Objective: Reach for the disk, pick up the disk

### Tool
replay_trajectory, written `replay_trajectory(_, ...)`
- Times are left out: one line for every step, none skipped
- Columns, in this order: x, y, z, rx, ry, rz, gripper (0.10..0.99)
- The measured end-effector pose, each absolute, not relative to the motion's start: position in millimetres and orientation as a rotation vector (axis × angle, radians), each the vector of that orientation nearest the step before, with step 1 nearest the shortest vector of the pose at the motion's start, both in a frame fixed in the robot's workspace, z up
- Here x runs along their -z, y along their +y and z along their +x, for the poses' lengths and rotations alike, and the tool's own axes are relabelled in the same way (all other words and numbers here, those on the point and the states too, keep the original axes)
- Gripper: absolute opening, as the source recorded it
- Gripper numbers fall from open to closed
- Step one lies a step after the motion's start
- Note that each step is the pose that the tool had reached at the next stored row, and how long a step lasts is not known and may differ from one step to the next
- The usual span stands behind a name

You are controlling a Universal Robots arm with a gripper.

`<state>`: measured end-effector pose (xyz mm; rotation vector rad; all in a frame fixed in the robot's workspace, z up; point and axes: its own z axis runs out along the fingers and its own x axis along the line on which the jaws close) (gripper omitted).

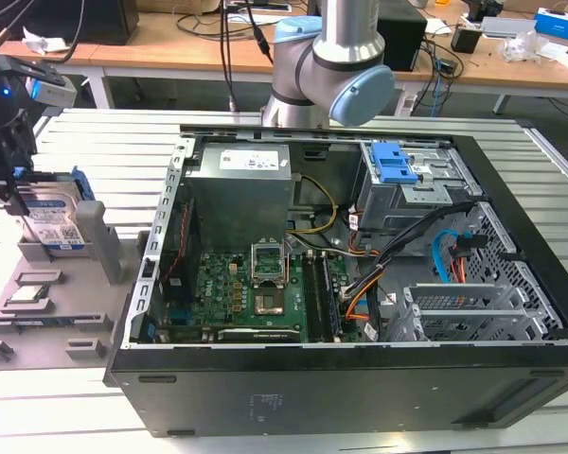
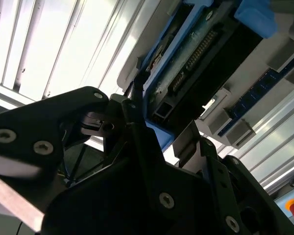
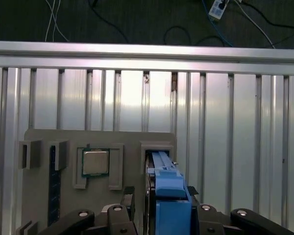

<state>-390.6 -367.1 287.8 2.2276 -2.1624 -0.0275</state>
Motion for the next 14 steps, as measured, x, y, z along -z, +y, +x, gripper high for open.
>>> replay_trajectory(-287.7, -367.1, -390.5, 0.027, -2.163, 2.228, 0.498)
replay_trajectory(-287.7, -367.1, -390.6, 0.027, -2.163, 2.228, 0.498)
replay_trajectory(-287.7, -367.1, -390.5, 0.027, -2.163, 2.228, 0.482)
replay_trajectory(-287.7, -367.1, -390.4, 0.027, -2.162, 2.228, 0.416)
replay_trajectory(-287.7, -367.1, -390.4, 0.027, -2.162, 2.228, 0.369)
replay_trajectory(-287.7, -367.1, -390.4, 0.027, -2.162, 2.228, 0.369)
replay_trajectory(-287.6, -367.1, -390.4, 0.028, -2.163, 2.228, 0.369)
replay_trajectory(-287.6, -367.1, -390.3, 0.028, -2.163, 2.228, 0.369)
replay_trajectory(-287.7, -367.1, -390.3, 0.028, -2.163, 2.228, 0.369)
replay_trajectory(-287.6, -367.1, -390.3, 0.027, -2.163, 2.228, 0.369)
replay_trajectory(-287.6, -367.1, -390.2, 0.028, -2.163, 2.228, 0.369)
replay_trajectory(-287.6, -367.1, -390.2, 0.027, -2.163, 2.228, 0.369)
replay_trajectory(-287.6, -367.1, -390.2, 0.028, -2.163, 2.228, 0.369)
replay_trajectory(-287.6, -367.1, -390.1, 0.027, -2.163, 2.228, 0.369)
